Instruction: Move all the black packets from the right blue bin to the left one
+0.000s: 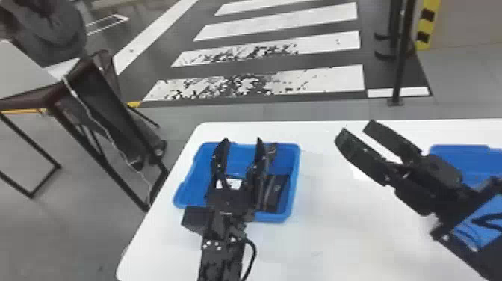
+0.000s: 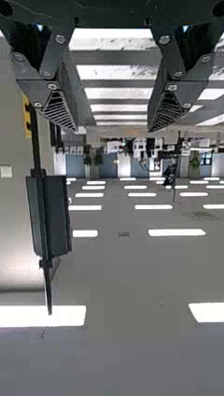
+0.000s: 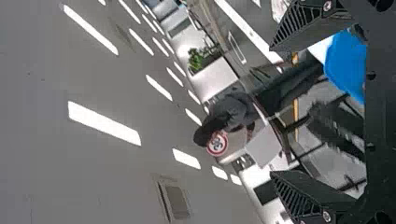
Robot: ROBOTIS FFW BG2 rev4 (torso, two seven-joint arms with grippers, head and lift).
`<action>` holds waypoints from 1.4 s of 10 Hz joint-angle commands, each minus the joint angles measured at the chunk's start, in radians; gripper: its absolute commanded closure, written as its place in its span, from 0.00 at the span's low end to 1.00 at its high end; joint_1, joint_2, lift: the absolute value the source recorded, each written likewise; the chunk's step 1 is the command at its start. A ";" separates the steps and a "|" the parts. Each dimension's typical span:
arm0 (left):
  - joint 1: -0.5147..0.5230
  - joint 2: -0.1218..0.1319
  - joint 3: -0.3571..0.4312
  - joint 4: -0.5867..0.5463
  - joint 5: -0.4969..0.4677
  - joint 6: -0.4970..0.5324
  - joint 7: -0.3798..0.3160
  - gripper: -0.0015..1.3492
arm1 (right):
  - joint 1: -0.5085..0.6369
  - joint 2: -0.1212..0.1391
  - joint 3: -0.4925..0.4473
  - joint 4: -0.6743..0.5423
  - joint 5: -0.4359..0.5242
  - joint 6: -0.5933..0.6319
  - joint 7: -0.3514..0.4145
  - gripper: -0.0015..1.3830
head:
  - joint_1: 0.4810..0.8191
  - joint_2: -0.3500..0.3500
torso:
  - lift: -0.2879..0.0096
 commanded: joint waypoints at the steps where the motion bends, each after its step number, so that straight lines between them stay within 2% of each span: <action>1: 0.021 -0.002 -0.028 -0.002 0.055 -0.096 -0.011 0.04 | 0.062 0.019 -0.119 -0.028 0.103 -0.008 -0.001 0.06 | 0.63 0.94 | 0.50; 2: 0.048 -0.005 -0.038 -0.037 0.081 -0.113 -0.030 0.03 | 0.104 0.032 -0.195 -0.052 0.174 -0.005 -0.001 0.06 | 0.63 0.88 | 0.50; 3: 0.104 -0.010 -0.038 -0.128 0.077 -0.067 -0.044 0.00 | 0.163 0.045 -0.274 -0.106 0.272 -0.005 -0.006 0.06 | 0.63 0.85 | 0.50; 5: 0.232 -0.007 -0.028 -0.393 0.019 0.179 -0.058 0.00 | 0.315 0.082 -0.420 -0.207 0.430 -0.008 -0.050 0.06 | 0.63 0.72 | 0.50; 6: 0.263 -0.005 -0.020 -0.469 0.023 0.277 -0.085 0.00 | 0.391 0.107 -0.490 -0.266 0.501 -0.008 -0.084 0.06 | 0.63 0.64 | 0.50; 7: 0.290 -0.007 -0.016 -0.506 0.017 0.351 -0.090 0.00 | 0.467 0.122 -0.530 -0.322 0.541 -0.008 -0.122 0.06 | 0.63 0.55 | 0.50; 9: 0.325 -0.023 0.030 -0.503 -0.013 0.375 -0.070 0.00 | 0.521 0.139 -0.543 -0.337 0.577 -0.008 -0.150 0.06 | 0.63 0.48 | 0.50; 11: 0.325 -0.023 0.020 -0.486 -0.017 0.365 -0.053 0.00 | 0.563 0.143 -0.534 -0.364 0.619 0.012 -0.150 0.06 | 0.63 0.51 | 0.50; 14: 0.342 -0.019 -0.002 -0.513 0.039 0.378 -0.031 0.00 | 0.595 0.150 -0.538 -0.389 0.629 0.022 -0.154 0.06 | 0.63 0.52 | 0.50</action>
